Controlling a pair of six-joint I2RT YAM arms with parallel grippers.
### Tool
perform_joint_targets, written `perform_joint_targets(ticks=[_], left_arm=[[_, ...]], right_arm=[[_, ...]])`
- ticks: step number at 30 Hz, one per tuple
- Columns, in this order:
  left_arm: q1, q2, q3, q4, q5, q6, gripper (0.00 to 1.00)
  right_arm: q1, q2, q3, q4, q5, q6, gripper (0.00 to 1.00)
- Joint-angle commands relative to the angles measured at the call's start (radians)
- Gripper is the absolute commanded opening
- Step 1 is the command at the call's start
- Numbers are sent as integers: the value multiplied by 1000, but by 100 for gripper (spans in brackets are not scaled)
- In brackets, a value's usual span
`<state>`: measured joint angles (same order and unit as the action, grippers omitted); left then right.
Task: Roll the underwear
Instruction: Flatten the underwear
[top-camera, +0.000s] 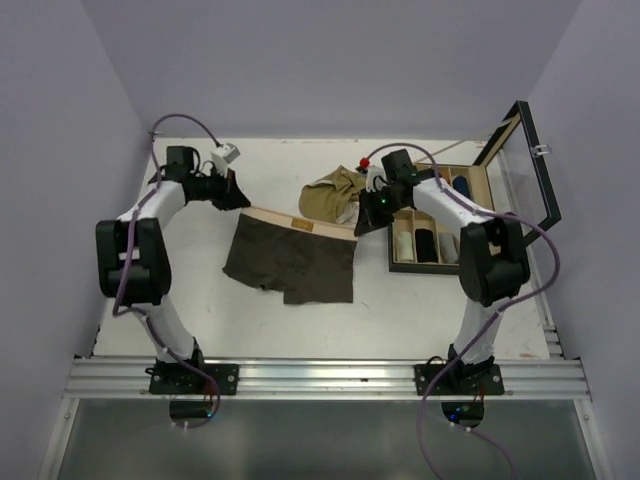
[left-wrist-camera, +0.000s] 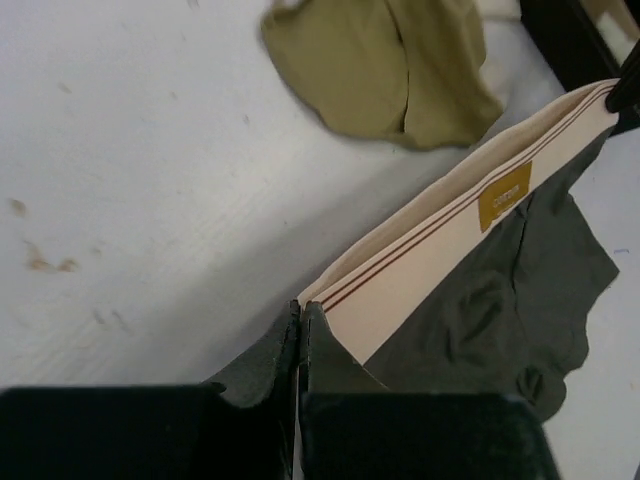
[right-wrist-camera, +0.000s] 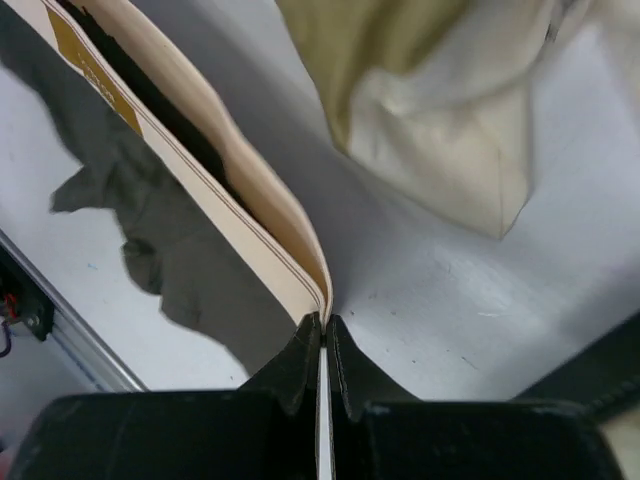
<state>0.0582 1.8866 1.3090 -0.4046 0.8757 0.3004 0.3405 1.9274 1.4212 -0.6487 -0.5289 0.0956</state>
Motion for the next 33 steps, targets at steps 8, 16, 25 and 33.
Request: perform_joint_targets(ticks=[8,16,25,33], left_arm=[[60,-641,-157,204,16,84,0],[60,-924,-319,0,89,168,0],[61,-1175,-474,-50,39,73,0],[60,-813,-560,185,-125,-7,0]], right_arm=[[26,-539,7,93,113,-267,0],[55,-709,-107,-41,-5,-330,0],[60,-754,-240,-14,-94,-317,0],[92,-463,-300,152,61,-243,0]])
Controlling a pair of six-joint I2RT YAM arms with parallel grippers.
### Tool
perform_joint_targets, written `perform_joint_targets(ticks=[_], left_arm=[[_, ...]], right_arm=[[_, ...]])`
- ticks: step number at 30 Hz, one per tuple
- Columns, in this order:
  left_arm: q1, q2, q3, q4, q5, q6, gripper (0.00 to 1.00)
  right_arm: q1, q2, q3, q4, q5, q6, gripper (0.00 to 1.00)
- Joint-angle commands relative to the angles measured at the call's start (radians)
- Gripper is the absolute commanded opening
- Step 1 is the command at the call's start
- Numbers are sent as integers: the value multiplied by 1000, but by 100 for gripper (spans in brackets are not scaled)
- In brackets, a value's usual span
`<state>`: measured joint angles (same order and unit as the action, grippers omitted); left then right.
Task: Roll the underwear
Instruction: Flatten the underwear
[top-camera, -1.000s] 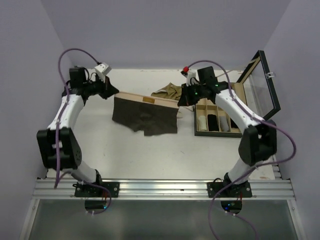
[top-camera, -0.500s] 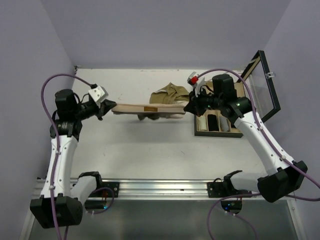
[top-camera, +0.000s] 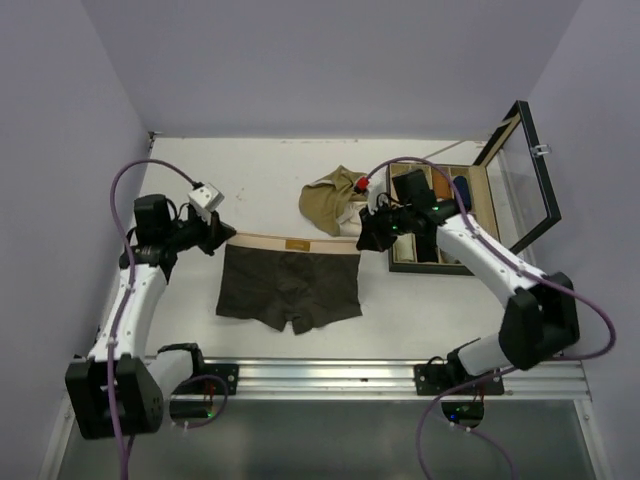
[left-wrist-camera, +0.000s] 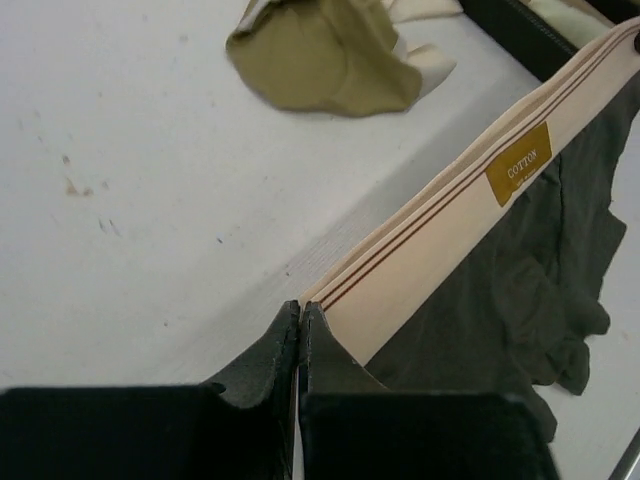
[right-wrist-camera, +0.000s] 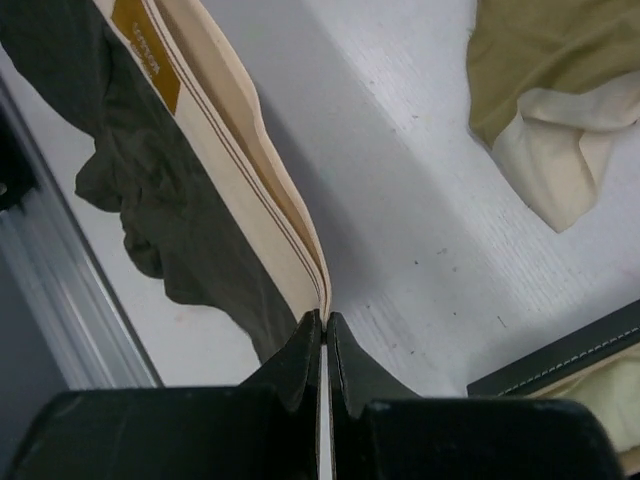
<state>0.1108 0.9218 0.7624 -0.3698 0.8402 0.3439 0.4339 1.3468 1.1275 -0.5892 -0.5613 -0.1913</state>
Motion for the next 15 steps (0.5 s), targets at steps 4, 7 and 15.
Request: perform_joint_targets(ticks=[4,7,15], left_arm=[[6,443,93,265,-125,-126,0],[6,699,236,287,-141,-167,0],[7,910,528,212,-222,-203,35]], right_arm=[[-1,369,112,130,161,85,0],[-3,464,208,143,222,99,0],[-26,603,426,49,362,119,29]])
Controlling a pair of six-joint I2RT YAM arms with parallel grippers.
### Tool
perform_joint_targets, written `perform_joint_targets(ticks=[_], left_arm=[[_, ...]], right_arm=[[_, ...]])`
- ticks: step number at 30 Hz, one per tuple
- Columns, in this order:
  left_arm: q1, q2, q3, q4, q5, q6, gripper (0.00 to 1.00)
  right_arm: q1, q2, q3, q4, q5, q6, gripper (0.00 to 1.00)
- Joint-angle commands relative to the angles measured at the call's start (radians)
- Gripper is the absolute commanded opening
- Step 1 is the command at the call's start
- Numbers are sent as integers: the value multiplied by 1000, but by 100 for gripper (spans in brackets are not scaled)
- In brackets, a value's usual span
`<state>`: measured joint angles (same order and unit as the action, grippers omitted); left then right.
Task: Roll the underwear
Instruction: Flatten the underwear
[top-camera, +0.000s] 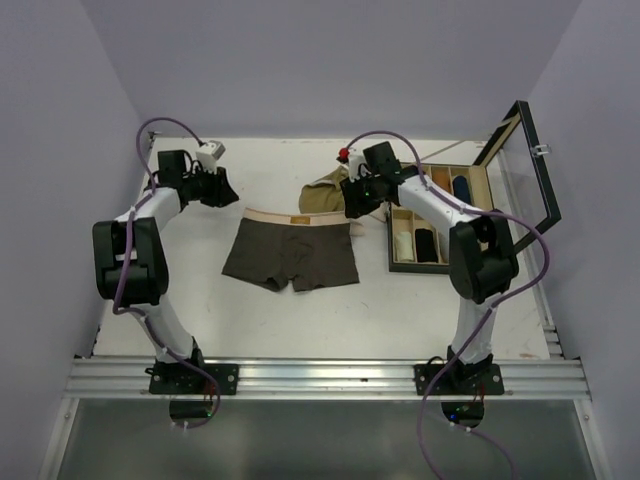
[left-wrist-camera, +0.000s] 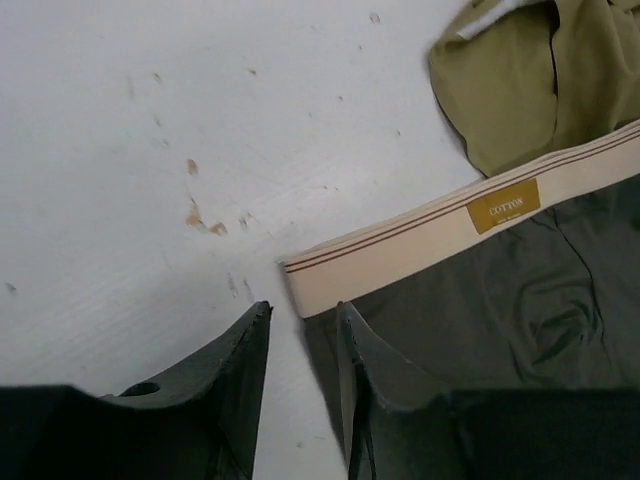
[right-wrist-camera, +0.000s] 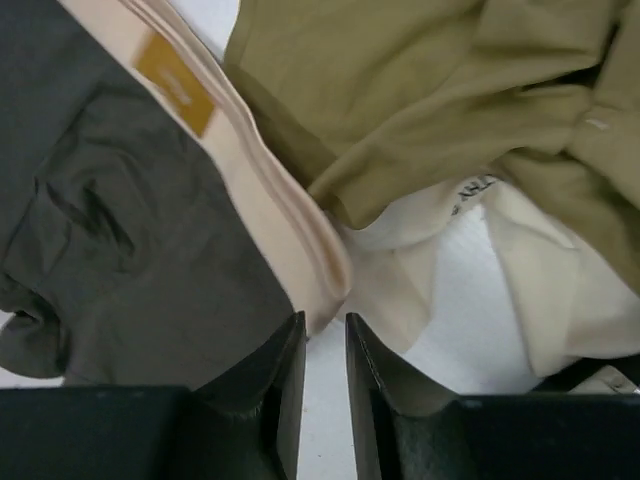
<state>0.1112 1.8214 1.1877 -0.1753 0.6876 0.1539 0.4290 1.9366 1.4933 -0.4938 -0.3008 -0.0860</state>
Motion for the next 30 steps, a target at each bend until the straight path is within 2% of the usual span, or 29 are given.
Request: perform_joint_targets(ticks=[1,3,7,10,11,17,22,27,30], left_arm=[[7,-8,108,-1,-79,-1,37],[8,-51,84,-49,-106,71,41],[8,-253,-54,-116,-109,200,43],[4,-361,-189,-177,-74,269,43],[-1,-376,-207,-212,-68,285,43],[-19,-390,-269,-289,-51,316,43],[-18,-401,-257,-323,-43,309,43],[-19,-412,-241,-375,-49,300,43],[-19,-410,-238,-404,-62,302,42]], right_arm=[[-22,9,61,-57,117,12,38],[-22,-34,42,-81,103,-7,44],[-16,-146,-88,-49,66,-44,44],[7,-189,-140,-66,7,-61,35],[11,-192,-148,-72,-24,-63,29],[109,-163,-263,-26,-11,-55,12],[212,-97,-340,29,40,-61,7],[306,-45,-329,11,19,-51,1],[474,-76,-334,15,-24,-20,1]])
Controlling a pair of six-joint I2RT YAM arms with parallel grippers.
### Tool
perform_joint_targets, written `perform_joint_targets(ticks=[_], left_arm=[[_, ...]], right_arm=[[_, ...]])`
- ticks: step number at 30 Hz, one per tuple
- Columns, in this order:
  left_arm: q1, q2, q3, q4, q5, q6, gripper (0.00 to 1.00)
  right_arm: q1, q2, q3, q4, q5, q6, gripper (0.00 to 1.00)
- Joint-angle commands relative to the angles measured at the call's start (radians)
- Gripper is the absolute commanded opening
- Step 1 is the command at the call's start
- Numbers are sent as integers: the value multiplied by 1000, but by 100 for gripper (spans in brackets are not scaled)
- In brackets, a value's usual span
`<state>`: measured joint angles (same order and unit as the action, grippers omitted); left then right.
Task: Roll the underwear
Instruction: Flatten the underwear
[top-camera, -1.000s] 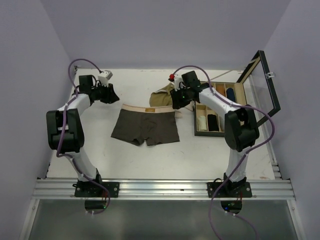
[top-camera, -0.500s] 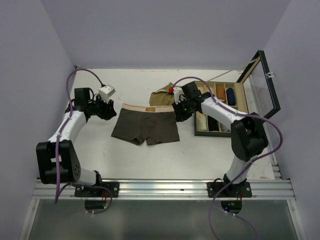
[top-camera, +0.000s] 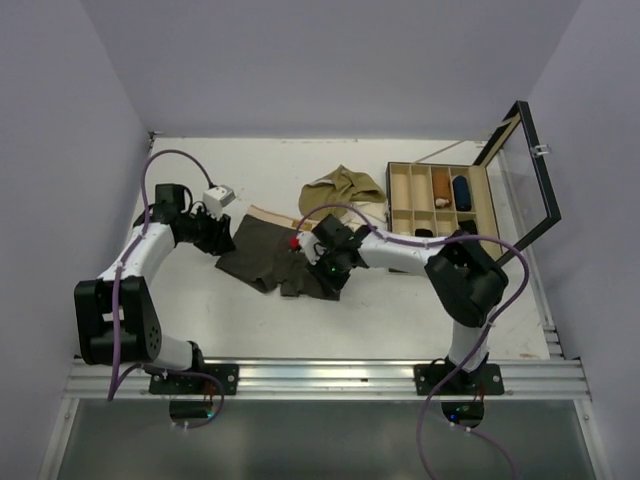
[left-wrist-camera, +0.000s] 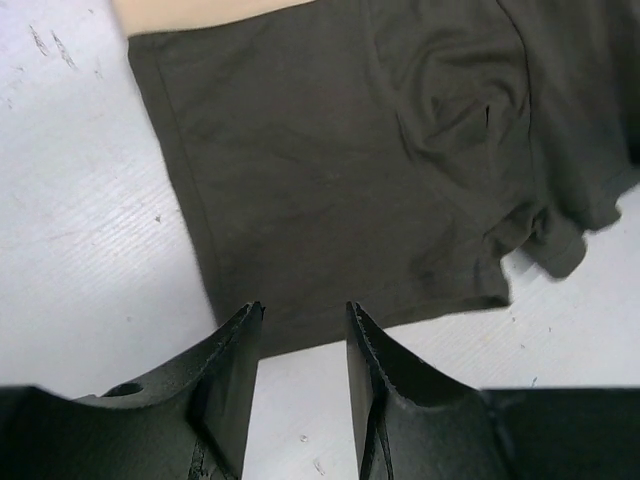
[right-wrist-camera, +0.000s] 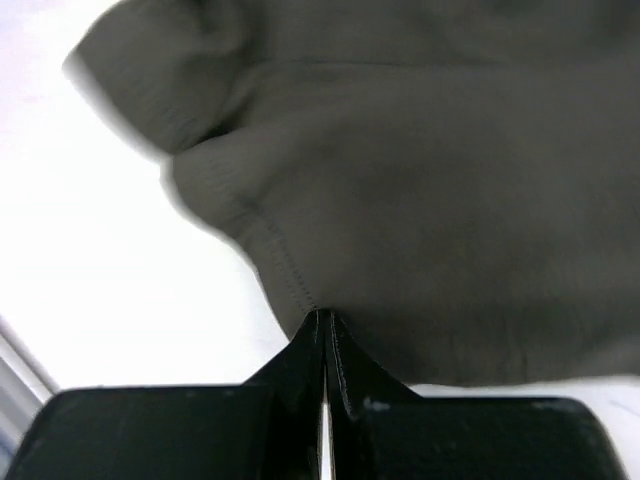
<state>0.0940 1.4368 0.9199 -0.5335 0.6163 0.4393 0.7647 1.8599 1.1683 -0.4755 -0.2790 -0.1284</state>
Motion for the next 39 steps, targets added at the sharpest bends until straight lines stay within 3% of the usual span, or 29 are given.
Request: perform_joint_targets(ticks=[1,4,6,9,12,16,23,31,35,39], left_arm=[[-2,-26,28,-51,5,15,42],[0,-9,23,-57,-21,13,42],[0,0,28,-65,-35,19,42],[1,5,40,-82,-49,35,42],[4,-4,42,-88,-49,42,42],[6,33,30,-95,-15,49,41],[4,188,51,-88,10,50,39],[-33,476,232,-66,-1,23,36],[-83,612,365,-65,3,-17,34],[-155,622,395,-49,52,-54,35]], right_arm=[[238,-11,-4,6,-61,33,2],[387,-42,80,41,-192,84,11],[401,-47,190,46,-270,121,13],[346,-74,255,18,-226,135,15],[227,-139,185,60,-175,141,19],[110,-137,136,34,-129,89,16],[107,-85,19,84,-97,46,14],[99,-1,-59,92,-195,95,14],[102,1,-42,78,-278,121,17],[88,-59,22,49,-261,105,17]])
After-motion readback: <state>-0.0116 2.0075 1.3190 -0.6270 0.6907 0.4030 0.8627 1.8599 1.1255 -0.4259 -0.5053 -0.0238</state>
